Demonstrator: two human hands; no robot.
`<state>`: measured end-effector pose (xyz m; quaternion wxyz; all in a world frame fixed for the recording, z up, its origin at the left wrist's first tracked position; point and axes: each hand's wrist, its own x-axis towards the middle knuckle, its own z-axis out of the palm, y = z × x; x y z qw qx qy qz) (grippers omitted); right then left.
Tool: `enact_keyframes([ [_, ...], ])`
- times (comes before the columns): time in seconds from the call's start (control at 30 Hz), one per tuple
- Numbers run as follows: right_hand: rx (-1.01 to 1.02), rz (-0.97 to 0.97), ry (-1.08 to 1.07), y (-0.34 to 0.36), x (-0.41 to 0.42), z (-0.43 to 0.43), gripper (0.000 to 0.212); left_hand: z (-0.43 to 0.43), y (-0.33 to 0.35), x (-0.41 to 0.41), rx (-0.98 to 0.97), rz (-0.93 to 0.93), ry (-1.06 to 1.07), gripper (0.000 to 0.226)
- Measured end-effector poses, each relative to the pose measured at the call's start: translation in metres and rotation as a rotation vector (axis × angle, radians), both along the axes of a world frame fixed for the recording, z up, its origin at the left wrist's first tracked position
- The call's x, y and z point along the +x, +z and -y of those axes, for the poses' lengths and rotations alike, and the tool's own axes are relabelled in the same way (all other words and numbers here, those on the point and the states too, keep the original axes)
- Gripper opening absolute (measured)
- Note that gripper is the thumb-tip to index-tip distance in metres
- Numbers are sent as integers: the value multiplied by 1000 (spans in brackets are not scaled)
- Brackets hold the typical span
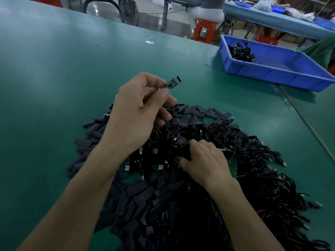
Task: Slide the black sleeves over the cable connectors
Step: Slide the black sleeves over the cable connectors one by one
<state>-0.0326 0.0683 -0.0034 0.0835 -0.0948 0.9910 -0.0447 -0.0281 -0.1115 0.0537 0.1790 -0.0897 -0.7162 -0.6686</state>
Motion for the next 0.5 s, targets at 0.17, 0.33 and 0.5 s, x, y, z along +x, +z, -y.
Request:
enact_keyframes([
  [0.17, -50, -15, -86, -4, 4, 8, 34, 0, 1, 1, 60, -107, 119, 24],
  [0.33, -148, 92, -130, 2, -3, 6, 46, -1, -3, -1, 14, -15, 116, 15],
  [0.5, -365, 114, -190, 5, -7, -1, 37, -1, -6, -3, -33, 28, 112, 9],
])
